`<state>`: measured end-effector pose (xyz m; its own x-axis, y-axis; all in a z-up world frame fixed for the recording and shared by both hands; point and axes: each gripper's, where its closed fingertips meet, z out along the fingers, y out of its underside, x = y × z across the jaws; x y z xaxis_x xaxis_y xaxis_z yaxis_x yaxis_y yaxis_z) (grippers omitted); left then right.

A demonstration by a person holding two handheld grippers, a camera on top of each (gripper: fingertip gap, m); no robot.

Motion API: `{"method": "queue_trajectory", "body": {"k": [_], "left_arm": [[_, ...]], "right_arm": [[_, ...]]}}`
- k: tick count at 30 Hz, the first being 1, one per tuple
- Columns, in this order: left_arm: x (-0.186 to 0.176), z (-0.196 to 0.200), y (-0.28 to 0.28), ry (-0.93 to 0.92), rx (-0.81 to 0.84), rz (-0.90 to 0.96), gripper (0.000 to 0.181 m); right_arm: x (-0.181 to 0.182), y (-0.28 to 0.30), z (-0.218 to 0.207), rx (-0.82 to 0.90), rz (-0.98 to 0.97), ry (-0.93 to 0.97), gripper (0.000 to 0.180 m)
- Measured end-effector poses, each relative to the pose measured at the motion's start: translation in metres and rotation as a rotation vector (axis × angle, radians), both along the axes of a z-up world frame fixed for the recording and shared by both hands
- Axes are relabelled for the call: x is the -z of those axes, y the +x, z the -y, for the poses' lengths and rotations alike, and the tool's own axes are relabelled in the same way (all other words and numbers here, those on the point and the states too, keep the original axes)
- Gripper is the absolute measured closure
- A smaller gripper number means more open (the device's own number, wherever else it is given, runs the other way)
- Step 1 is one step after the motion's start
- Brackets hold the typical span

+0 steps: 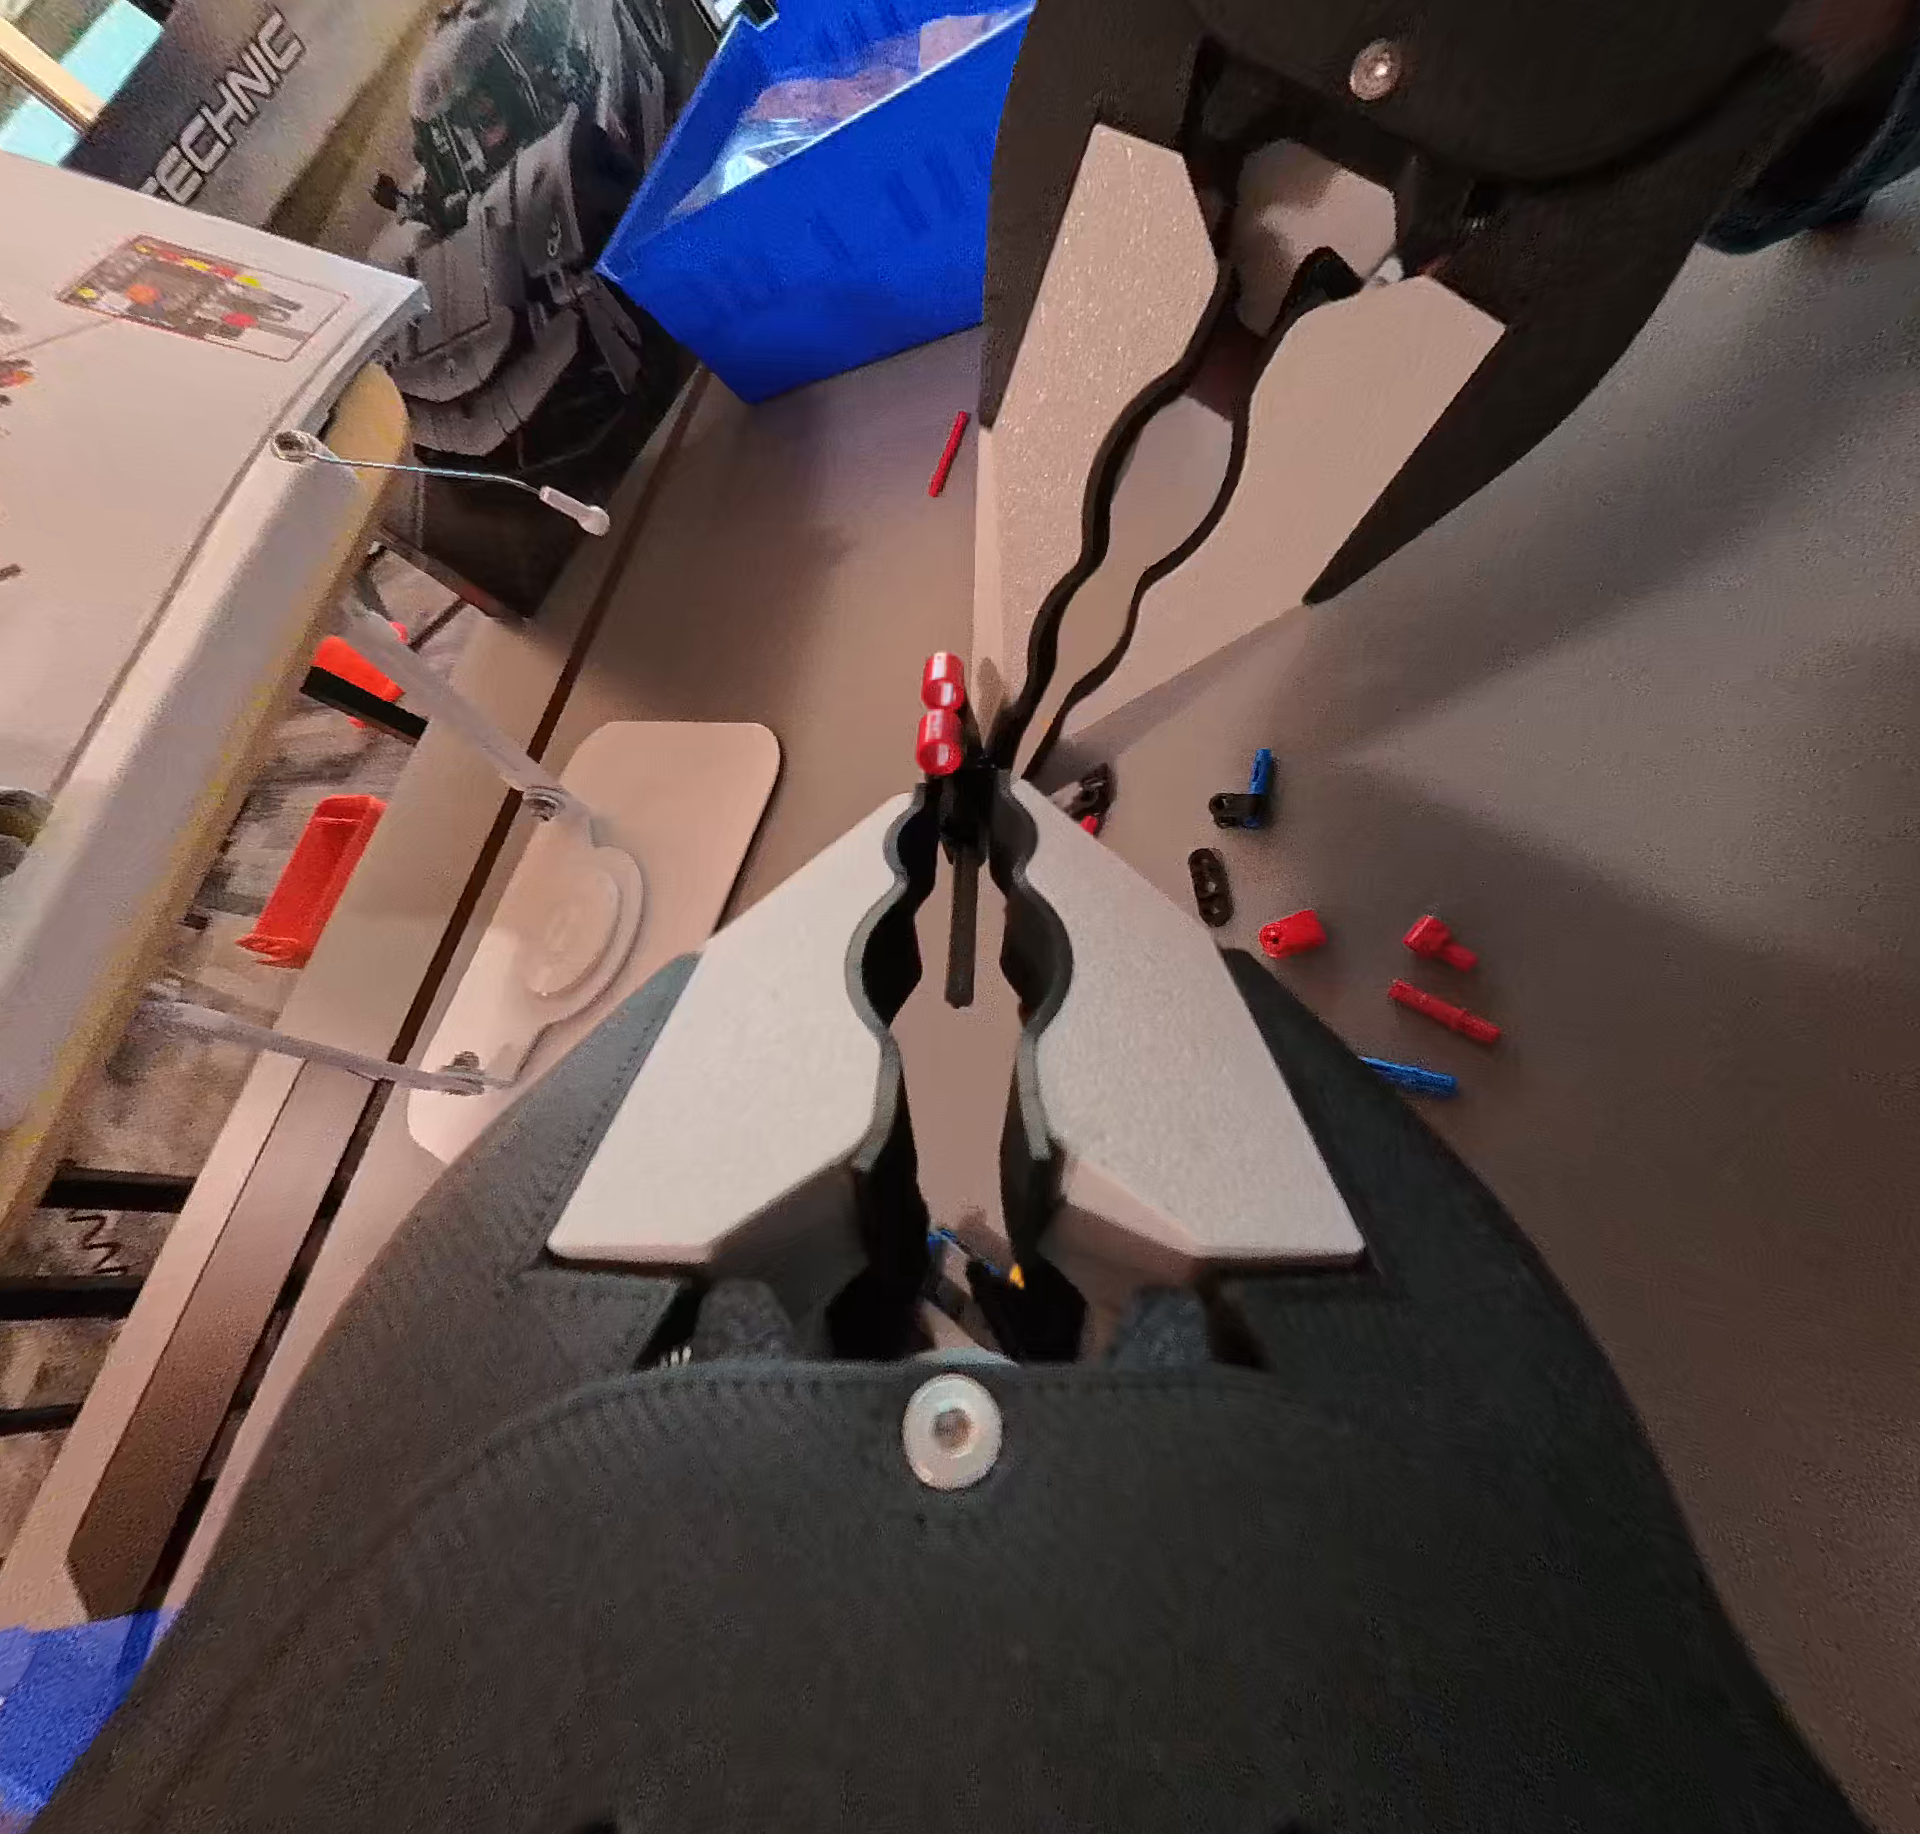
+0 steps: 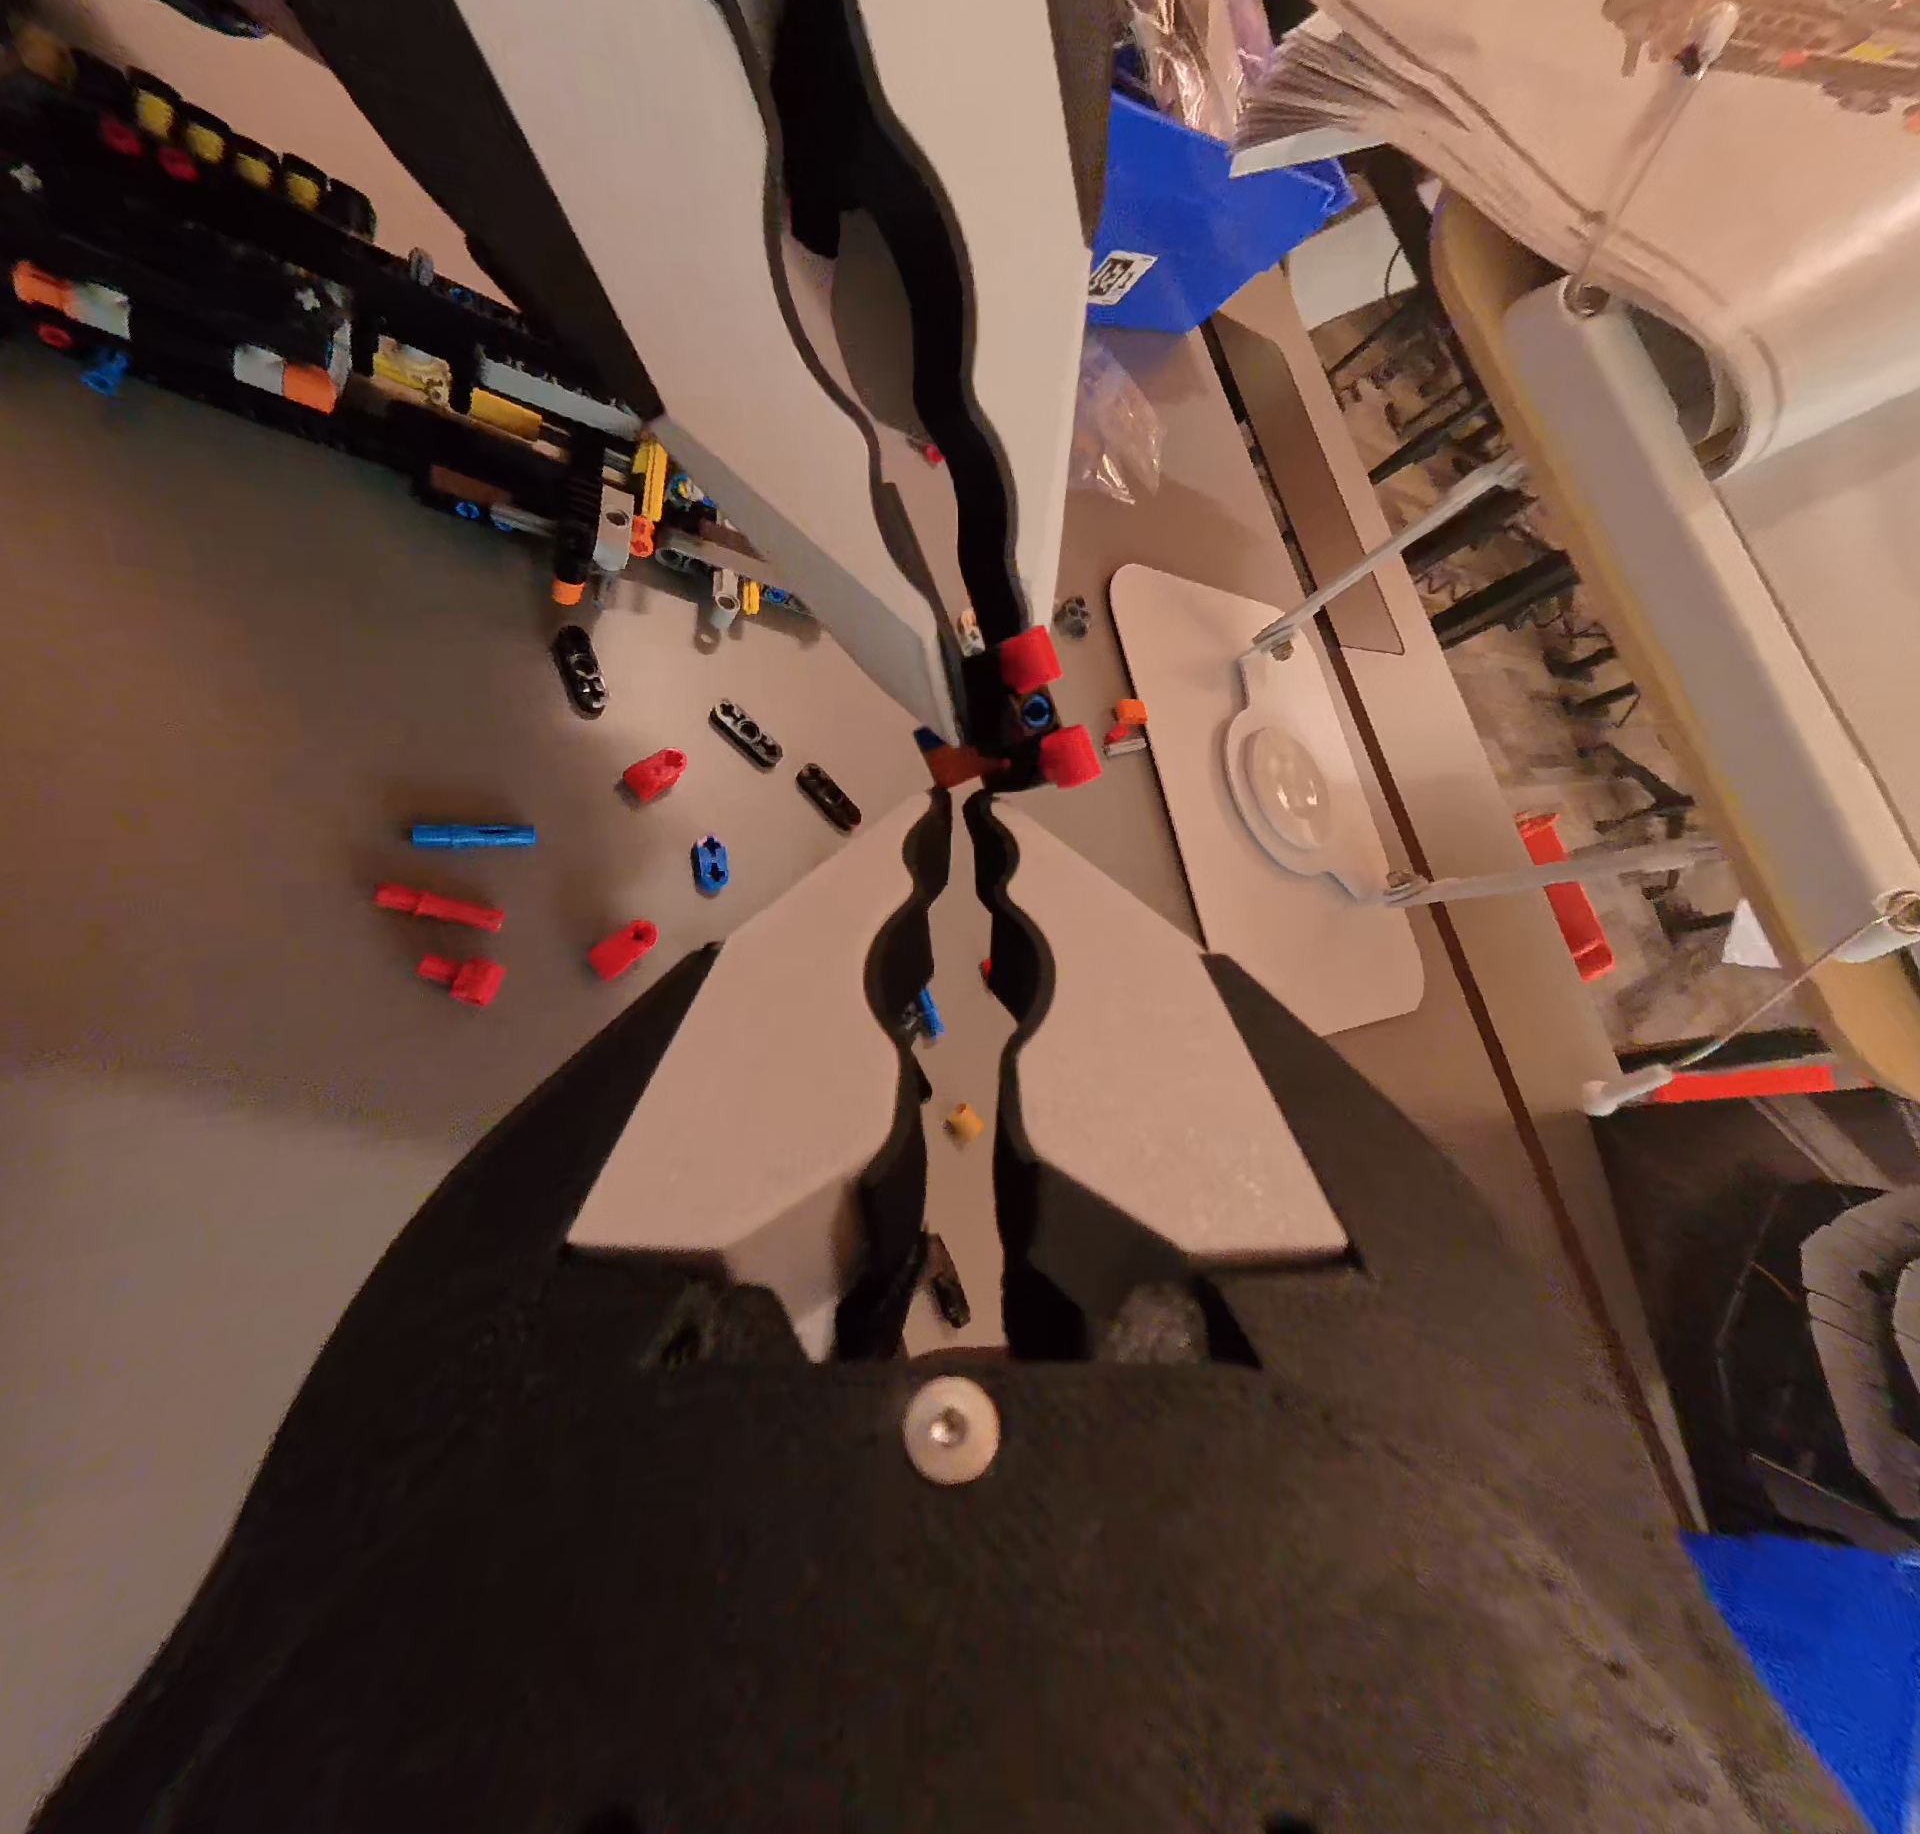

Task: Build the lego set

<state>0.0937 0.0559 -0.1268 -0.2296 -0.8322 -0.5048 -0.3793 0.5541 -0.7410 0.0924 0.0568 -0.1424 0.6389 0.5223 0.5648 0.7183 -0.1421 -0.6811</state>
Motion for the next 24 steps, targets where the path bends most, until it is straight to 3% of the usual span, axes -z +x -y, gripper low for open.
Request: {"method": "queue_trajectory", "body": {"k": [4,9,13,24], "left_arm": [[-0.001,-0.001,0.0,-0.095,0.027,0.005,0.173],[-0.012,-0.002,-0.002,-0.41,0.105,0.064,0.173],[-0.024,-0.002,-0.002,-0.536,0.148,0.12,0.173],[-0.016,-0.002,0.003,-0.548,0.128,0.083,0.173]], "right_arm": [[-0.003,0.001,0.0,-0.008,-0.09,-0.029,0.179],[-0.018,-0.002,0.001,-0.033,-0.315,-0.055,0.177],[-0.032,-0.003,0.003,-0.053,-0.451,-0.059,0.176],[-0.032,0.003,0.001,-0.031,-0.426,-0.032,0.171]]}}
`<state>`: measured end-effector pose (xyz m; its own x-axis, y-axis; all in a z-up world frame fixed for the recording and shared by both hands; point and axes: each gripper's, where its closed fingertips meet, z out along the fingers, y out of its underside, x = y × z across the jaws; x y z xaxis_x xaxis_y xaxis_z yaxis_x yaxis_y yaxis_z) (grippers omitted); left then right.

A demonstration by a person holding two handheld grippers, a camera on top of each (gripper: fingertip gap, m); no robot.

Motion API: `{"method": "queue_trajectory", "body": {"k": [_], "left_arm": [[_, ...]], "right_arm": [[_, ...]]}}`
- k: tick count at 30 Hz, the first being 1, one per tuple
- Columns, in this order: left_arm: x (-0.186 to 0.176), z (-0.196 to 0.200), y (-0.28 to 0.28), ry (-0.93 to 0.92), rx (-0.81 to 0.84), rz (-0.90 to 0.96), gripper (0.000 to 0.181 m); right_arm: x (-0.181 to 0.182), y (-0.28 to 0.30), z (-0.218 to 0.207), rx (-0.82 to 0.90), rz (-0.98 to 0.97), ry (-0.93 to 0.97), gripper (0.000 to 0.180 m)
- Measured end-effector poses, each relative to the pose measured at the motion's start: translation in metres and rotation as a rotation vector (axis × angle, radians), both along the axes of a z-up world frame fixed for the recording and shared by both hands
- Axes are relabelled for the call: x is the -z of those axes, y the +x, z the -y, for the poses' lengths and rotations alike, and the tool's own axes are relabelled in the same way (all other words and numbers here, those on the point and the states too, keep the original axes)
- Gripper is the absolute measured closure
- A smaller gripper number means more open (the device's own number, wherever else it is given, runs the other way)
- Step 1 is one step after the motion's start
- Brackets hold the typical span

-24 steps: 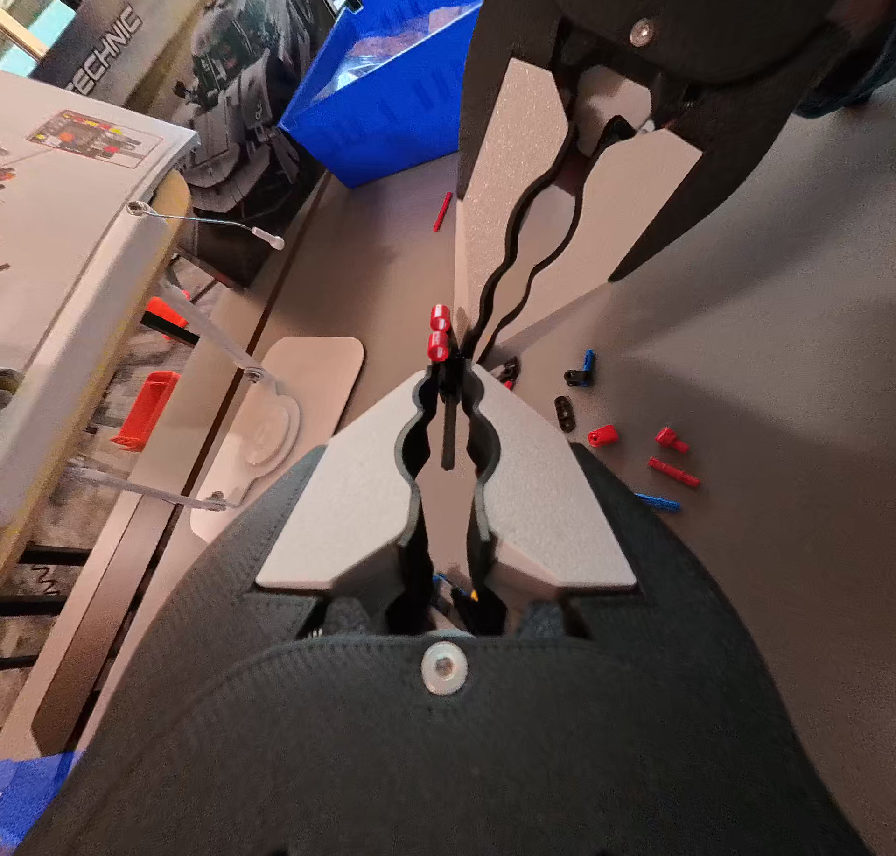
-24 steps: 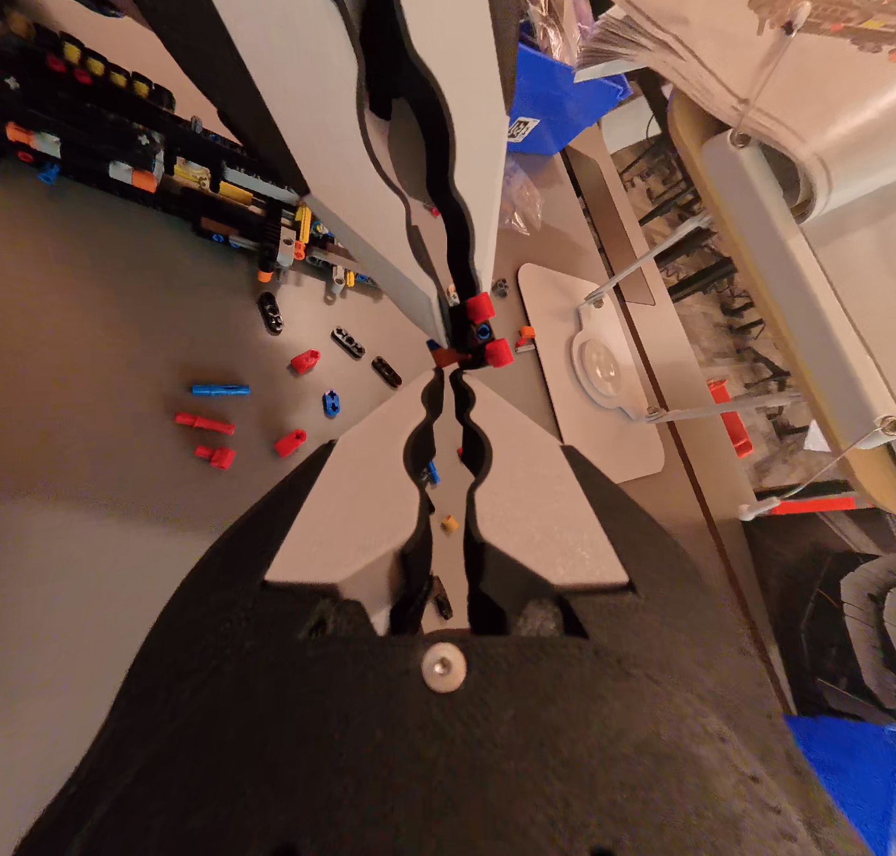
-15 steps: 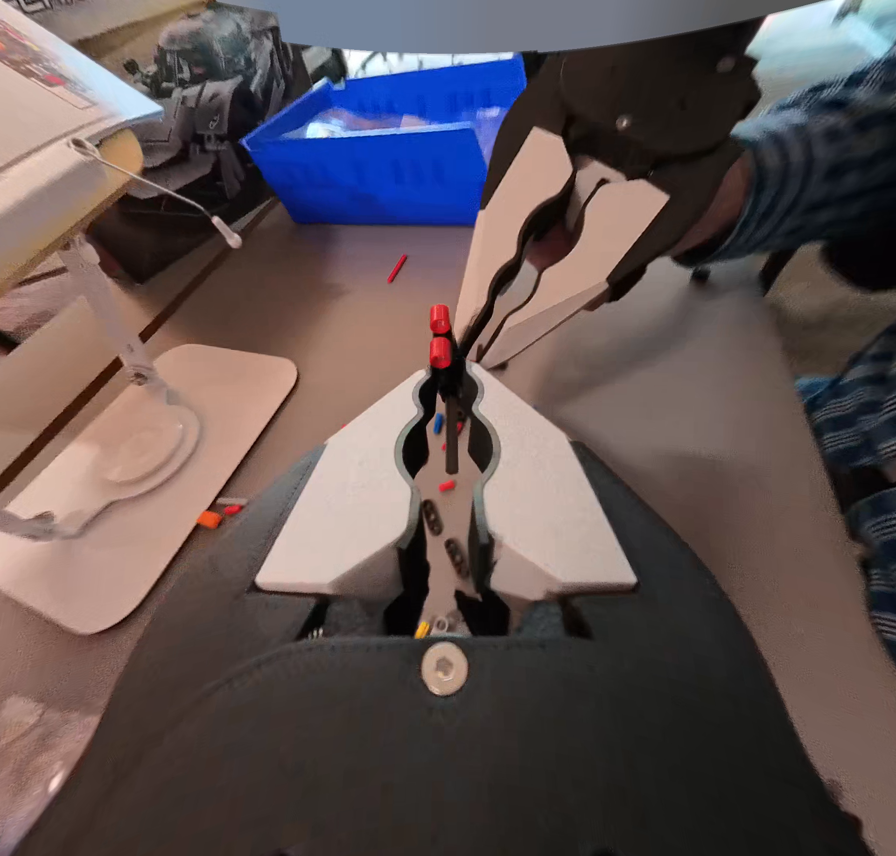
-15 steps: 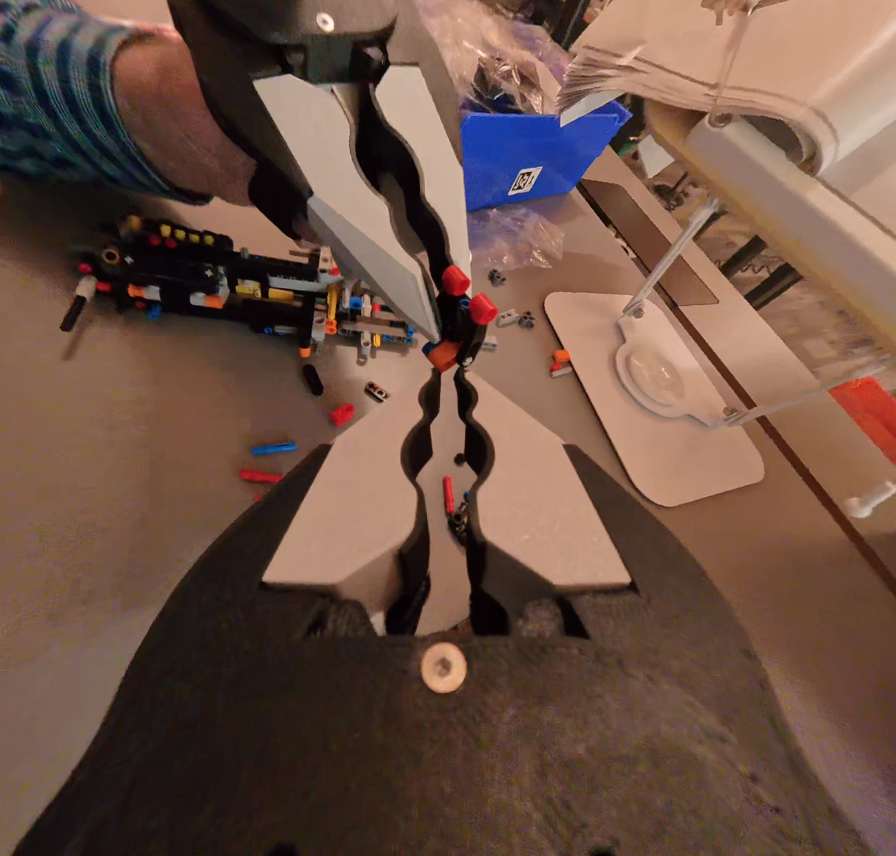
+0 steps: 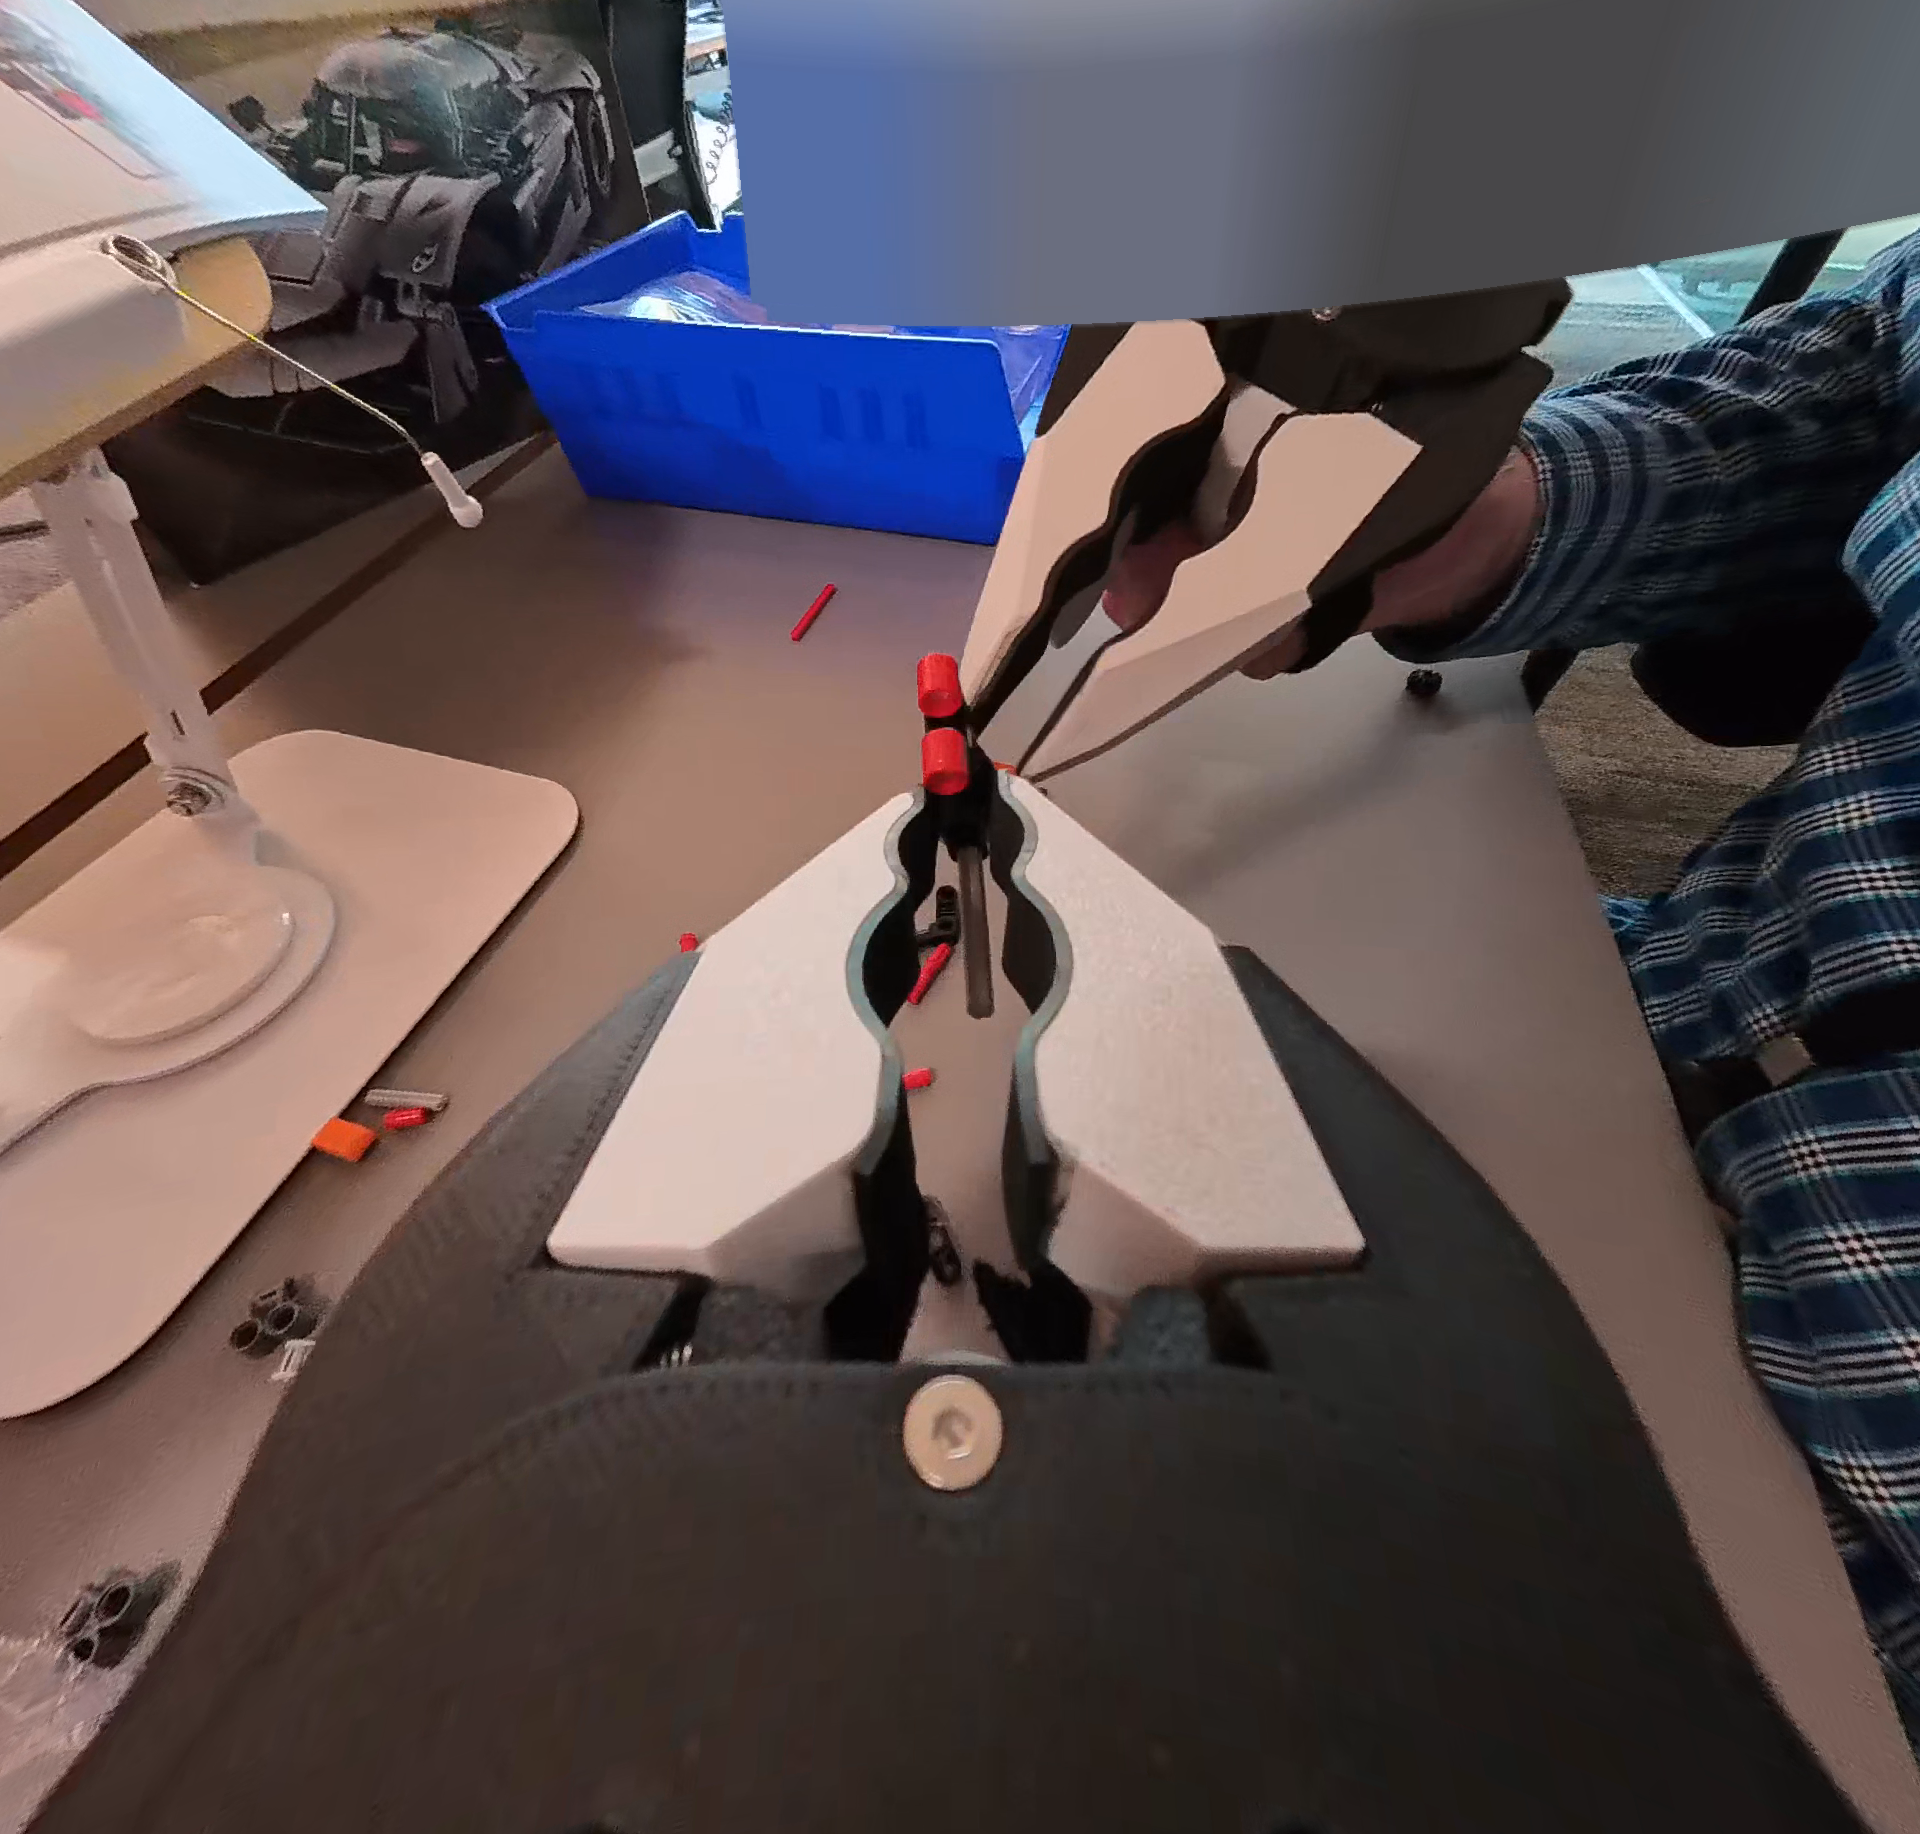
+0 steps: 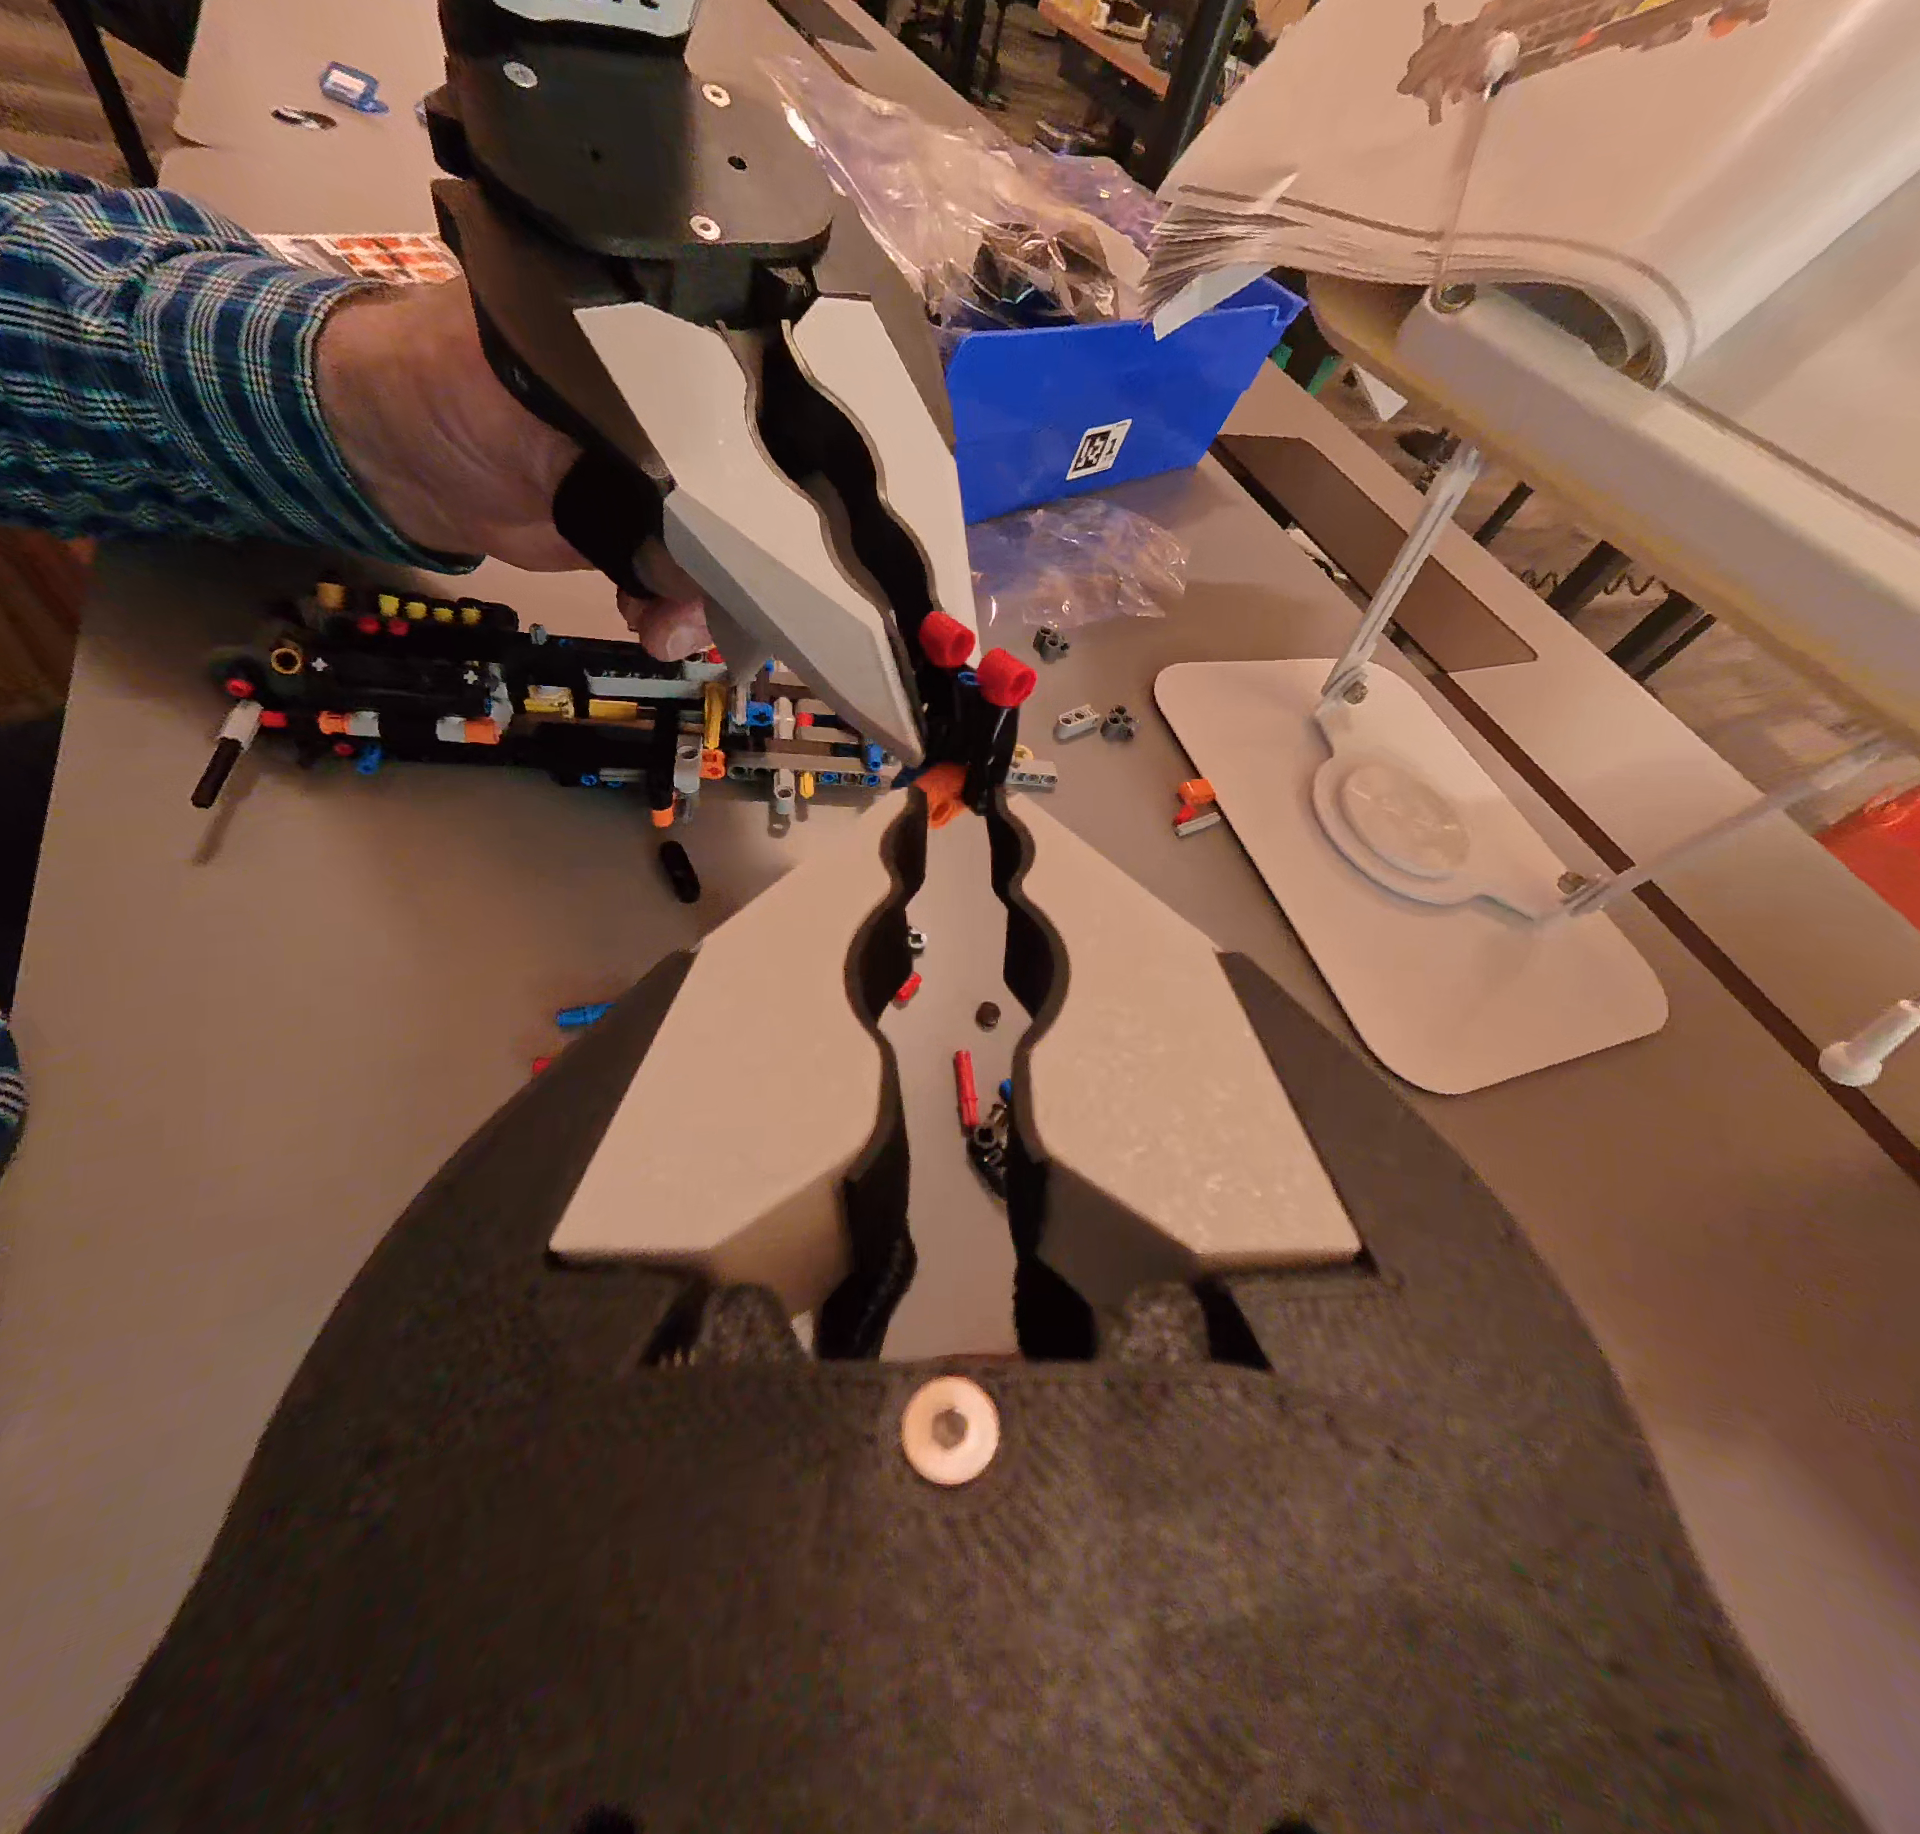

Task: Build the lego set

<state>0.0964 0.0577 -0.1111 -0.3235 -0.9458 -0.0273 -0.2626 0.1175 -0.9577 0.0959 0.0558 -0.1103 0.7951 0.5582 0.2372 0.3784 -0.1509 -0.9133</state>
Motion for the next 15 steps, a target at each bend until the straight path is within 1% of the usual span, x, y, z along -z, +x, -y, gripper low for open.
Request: {"method": "queue_trajectory", "body": {"k": [15], "left_arm": [[-0.0026,-0.0006,-0.0007,-0.004,-0.013,0.02,0.174]], "right_arm": [[0.0007,0.0,-0.0016,0.006,-0.051,-0.012,0.169]]}}
